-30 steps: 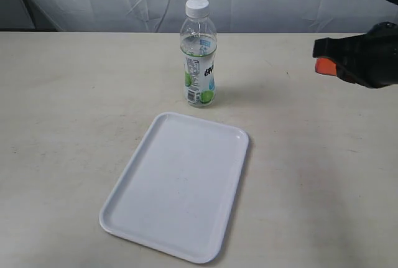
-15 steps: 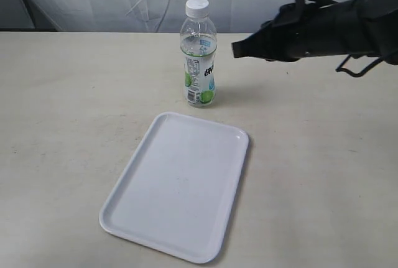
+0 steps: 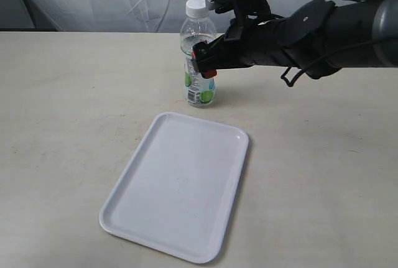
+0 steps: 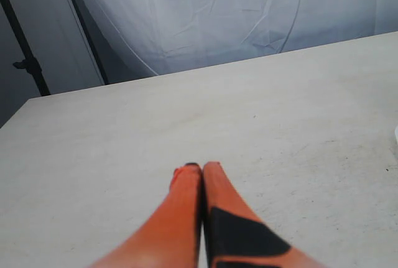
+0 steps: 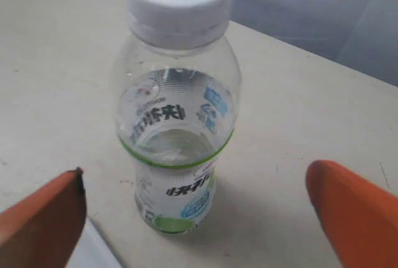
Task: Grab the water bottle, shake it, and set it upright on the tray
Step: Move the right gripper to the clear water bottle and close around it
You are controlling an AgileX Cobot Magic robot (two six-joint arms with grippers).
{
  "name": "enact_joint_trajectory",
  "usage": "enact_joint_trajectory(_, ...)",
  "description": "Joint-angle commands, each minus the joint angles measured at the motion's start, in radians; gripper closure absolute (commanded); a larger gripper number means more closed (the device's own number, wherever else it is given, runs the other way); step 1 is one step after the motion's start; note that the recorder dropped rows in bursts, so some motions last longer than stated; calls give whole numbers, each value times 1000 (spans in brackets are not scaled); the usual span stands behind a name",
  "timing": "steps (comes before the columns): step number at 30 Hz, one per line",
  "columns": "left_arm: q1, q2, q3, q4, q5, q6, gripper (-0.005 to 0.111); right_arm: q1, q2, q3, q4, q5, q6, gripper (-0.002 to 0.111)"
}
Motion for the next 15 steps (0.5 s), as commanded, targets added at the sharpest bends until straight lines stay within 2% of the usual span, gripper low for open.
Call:
enact_joint_trajectory(1, 0, -5, 4, 2, -13, 0, 106, 4, 40, -20, 8, -18, -6, 4)
enact_joint_trajectory(15, 0, -5, 4, 2, -13, -1, 106, 32, 167, -117, 11, -47, -6, 4)
